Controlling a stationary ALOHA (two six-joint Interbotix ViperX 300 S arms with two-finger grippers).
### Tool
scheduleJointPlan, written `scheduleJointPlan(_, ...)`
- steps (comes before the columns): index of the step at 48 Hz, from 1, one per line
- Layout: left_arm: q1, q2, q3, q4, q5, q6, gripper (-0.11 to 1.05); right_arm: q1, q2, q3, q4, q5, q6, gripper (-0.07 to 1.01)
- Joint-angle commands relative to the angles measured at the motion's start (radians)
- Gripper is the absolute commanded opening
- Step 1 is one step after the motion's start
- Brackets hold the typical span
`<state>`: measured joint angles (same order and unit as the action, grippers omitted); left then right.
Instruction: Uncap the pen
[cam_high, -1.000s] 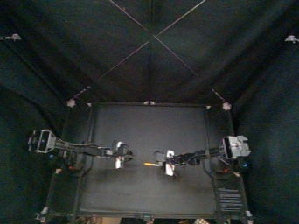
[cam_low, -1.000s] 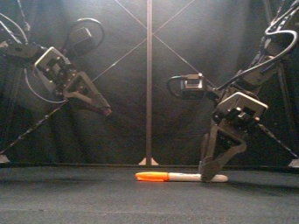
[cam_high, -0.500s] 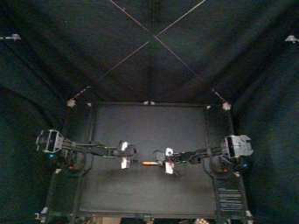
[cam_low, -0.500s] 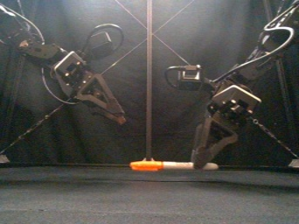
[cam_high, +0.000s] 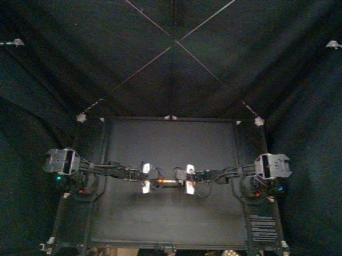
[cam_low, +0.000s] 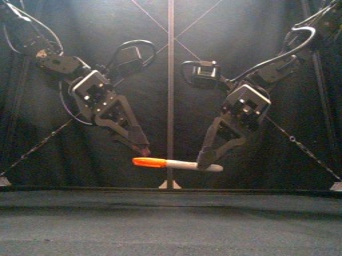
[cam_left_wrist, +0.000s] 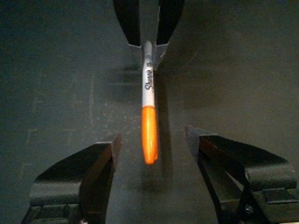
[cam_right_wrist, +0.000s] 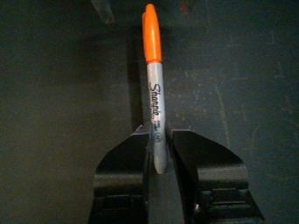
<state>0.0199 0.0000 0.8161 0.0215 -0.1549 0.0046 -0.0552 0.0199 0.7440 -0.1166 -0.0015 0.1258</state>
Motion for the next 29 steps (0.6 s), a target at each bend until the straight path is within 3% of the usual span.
scheduleJointPlan(1, 0.003, 0.014, -0.034, 0.000, -0.005, 0.0000, 0.92, -0.003, -0.032, -0.021, 0.000, -0.009, 0.002, 0.54)
scheduleJointPlan(13, 0.008, 0.035, -0.044, 0.002, -0.005, 0.0000, 0.86, -0.003, -0.032, -0.021, -0.002, -0.011, 0.002, 0.54)
scheduleJointPlan(29, 0.018, 0.032, -0.040, 0.005, -0.005, 0.0015, 0.50, -0.003, -0.049, -0.014, 0.000, -0.011, 0.002, 0.54)
